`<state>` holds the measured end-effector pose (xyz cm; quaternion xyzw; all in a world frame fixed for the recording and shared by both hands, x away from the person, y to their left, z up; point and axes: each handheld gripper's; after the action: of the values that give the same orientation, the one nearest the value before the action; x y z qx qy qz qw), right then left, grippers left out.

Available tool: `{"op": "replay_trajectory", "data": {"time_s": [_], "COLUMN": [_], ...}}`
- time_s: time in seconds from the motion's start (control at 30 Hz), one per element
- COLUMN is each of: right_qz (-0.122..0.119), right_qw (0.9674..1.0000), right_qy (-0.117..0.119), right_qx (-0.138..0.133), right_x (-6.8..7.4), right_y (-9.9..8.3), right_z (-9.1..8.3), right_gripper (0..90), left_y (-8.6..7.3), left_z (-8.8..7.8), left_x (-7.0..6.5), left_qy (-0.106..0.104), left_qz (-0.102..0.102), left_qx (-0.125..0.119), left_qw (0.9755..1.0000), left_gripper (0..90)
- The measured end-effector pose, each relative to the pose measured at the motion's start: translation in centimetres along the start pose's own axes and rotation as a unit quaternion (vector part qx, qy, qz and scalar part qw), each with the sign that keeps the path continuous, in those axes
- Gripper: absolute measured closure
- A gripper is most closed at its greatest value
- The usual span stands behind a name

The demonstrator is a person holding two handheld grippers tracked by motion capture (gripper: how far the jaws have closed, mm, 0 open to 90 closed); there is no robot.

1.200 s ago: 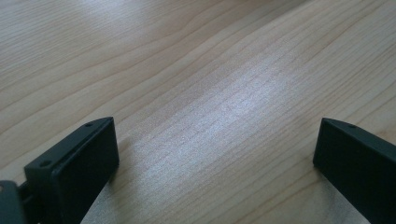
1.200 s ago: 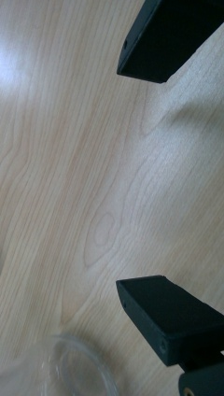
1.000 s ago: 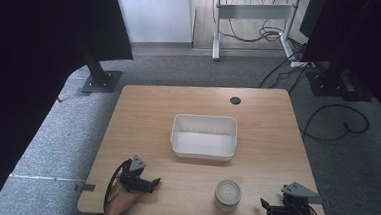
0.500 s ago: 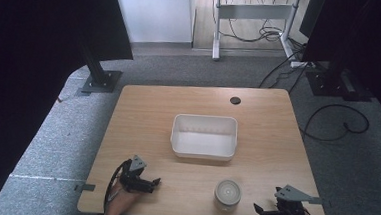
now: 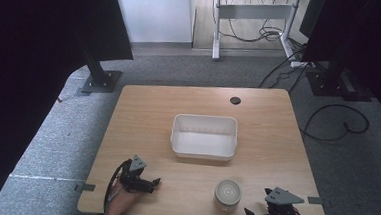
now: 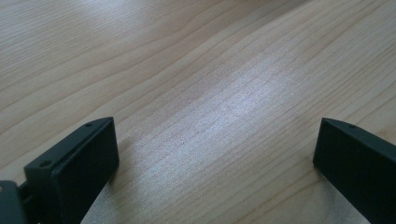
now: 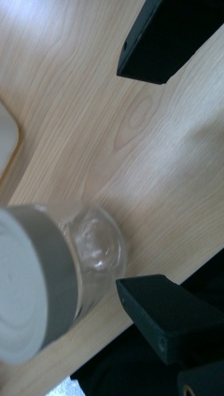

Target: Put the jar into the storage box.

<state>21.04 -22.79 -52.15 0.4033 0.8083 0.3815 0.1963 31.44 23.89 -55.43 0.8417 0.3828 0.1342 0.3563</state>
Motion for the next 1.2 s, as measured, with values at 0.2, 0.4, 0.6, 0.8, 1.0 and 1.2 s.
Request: {"op": "replay_trajectory", "data": {"time_s": [0.2, 0.4, 0.6, 0.8, 1.0, 1.2], "right_qz": [-0.016, -0.034, -0.047, -0.058, -0.063, -0.073], "right_qw": [0.9996, 0.9986, 0.9972, 0.9963, 0.9957, 0.9949], "right_qy": [0.02, 0.039, 0.054, 0.06, 0.063, 0.065], "right_qx": [-0.008, -0.014, -0.022, -0.022, -0.024, -0.025], "right_x": [1.0, 1.8, 2.5, 2.9, 3.1, 3.5], "right_y": [0.5, 1.0, 1.4, 2.0, 2.2, 2.7], "right_z": [0.2, 0.6, 1.0, 1.8, 2.4, 3.0], "right_gripper": [1.2, 1.3, 1.3, 1.5, 1.8, 2.7], "left_y": [0.0, 0.0, 0.0, 0.0, 0.0, 0.0], "left_z": [0.0, 0.0, 0.0, 0.0, 0.0, 0.0], "left_x": [0.0, 0.0, 0.0, 0.0, 0.0, 0.0], "left_qy": [0.0, 0.0, 0.001, 0.001, 0.001, 0.001], "left_qz": [0.0, 0.0, -0.001, -0.001, 0.0, 0.0], "left_qx": [0.0, 0.0, 0.0, 0.0, 0.001, 0.001], "left_qw": [1.0, 1.0, 1.0, 1.0, 1.0, 1.0], "left_gripper": [0.0, 0.0, 0.0, 0.0, 0.0, 0.0]}}
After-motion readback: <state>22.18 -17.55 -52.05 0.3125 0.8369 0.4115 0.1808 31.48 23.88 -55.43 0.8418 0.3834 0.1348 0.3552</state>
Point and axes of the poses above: each handheld gripper's, and its own axes: z roughly forward along the jaws, y roughly out of its top, x roughly to its left, and after that the axes turned 5 degrees about -y, right-handed
